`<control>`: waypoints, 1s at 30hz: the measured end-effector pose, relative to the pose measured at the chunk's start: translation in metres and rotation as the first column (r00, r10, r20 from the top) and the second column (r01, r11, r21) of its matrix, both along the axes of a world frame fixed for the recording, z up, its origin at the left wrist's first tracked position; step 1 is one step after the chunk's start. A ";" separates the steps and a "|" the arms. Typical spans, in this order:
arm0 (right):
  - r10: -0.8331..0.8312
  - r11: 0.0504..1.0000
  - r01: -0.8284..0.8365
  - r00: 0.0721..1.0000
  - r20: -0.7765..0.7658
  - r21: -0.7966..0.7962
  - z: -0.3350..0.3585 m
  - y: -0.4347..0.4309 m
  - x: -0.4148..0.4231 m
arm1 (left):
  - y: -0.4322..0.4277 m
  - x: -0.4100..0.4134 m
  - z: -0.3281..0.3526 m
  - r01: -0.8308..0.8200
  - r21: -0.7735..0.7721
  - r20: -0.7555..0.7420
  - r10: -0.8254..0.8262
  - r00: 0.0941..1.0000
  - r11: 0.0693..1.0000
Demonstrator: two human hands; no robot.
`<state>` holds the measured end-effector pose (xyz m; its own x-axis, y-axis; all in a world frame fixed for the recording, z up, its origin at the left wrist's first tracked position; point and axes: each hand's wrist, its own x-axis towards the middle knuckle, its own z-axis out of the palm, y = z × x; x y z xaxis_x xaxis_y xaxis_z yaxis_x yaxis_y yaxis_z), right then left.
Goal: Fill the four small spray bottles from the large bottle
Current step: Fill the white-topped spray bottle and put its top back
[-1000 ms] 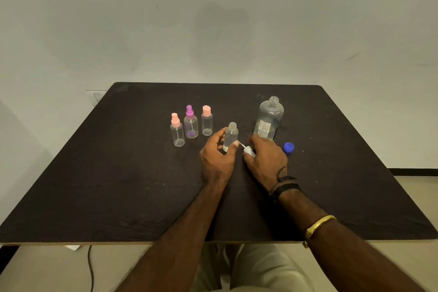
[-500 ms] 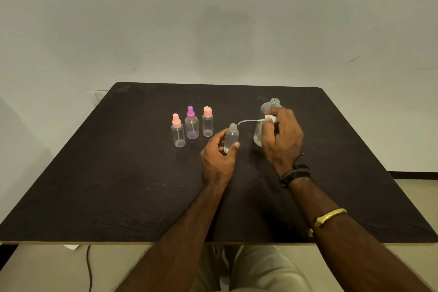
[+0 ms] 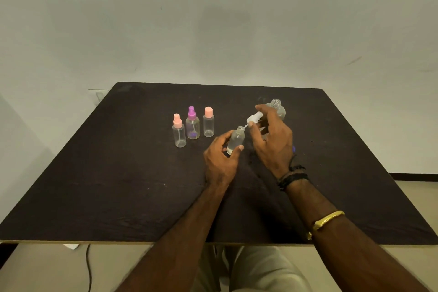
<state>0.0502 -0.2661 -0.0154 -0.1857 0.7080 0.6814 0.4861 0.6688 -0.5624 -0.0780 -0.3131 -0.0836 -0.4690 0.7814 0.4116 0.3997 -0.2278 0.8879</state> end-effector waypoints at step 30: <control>0.151 0.987 -0.133 0.960 0.236 -0.091 0.004 0.015 -0.002 | -0.001 0.001 0.000 -0.019 0.000 -0.076 0.019 0.997 1.000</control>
